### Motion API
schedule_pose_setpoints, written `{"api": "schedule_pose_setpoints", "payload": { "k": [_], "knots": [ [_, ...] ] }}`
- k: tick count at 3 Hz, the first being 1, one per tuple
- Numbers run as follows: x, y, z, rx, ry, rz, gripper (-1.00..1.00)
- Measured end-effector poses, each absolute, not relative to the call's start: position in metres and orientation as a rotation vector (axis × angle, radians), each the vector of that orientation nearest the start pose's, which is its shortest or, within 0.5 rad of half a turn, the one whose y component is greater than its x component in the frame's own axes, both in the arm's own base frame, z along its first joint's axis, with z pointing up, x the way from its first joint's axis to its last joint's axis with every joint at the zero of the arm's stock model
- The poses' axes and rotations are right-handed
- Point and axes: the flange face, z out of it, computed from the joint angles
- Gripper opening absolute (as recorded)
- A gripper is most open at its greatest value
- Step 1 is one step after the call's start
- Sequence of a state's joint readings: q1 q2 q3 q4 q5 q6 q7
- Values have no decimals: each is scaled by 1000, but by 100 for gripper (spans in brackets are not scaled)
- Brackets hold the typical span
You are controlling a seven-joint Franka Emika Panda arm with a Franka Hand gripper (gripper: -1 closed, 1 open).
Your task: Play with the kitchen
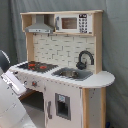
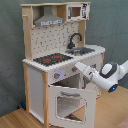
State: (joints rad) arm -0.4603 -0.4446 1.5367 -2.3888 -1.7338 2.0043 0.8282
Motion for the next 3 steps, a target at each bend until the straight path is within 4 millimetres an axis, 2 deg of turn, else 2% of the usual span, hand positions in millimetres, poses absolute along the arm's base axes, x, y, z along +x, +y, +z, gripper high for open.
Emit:
{"api": "schedule_pose_setpoints", "payload": {
  "k": [1, 3],
  "knots": [
    [281, 396, 364, 1020, 1047, 1139, 100],
    [280, 370, 359, 1076, 1019, 1218, 100]
  ]
}}
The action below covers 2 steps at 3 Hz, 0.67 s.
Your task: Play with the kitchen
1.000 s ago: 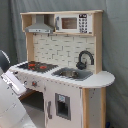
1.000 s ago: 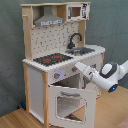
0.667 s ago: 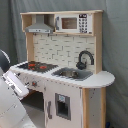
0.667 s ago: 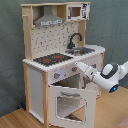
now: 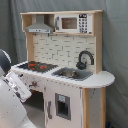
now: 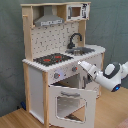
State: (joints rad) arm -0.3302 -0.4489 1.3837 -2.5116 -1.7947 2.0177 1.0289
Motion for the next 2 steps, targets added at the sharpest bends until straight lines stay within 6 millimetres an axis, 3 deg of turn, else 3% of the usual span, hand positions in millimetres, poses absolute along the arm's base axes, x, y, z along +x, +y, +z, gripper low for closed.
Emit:
{"api": "schedule_pose_setpoints", "payload": {
  "k": [2],
  "knots": [
    [296, 339, 347, 1153, 1015, 1289, 100]
  ]
}}
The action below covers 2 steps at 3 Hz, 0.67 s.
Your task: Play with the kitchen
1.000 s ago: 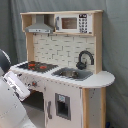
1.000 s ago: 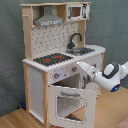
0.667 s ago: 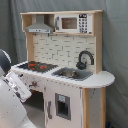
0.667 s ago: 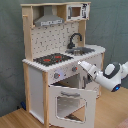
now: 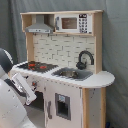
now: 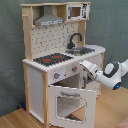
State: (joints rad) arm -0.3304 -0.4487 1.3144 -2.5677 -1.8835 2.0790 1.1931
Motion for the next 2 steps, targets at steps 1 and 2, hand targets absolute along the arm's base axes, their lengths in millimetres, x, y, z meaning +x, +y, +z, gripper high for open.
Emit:
{"api": "schedule_pose_setpoints", "payload": {
  "k": [1, 2],
  "knots": [
    [303, 333, 346, 1198, 1058, 1312, 100],
    [310, 327, 347, 1185, 1131, 1302, 100]
  ]
}}
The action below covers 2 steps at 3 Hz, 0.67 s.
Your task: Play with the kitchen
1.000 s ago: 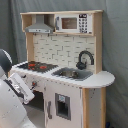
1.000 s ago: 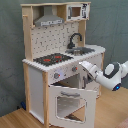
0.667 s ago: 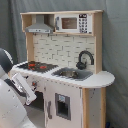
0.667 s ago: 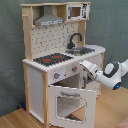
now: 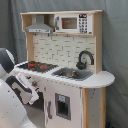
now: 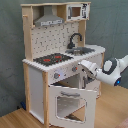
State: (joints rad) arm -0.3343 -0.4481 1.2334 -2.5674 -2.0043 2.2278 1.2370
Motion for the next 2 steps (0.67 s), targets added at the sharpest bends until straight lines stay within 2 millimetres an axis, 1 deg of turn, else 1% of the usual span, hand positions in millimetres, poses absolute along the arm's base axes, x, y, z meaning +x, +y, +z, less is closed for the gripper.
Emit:
{"api": "schedule_pose_setpoints", "payload": {
  "k": [1, 2],
  "knots": [
    [306, 328, 339, 1185, 1242, 1286, 100],
    [313, 322, 338, 1154, 1317, 1264, 100]
  ]
}}
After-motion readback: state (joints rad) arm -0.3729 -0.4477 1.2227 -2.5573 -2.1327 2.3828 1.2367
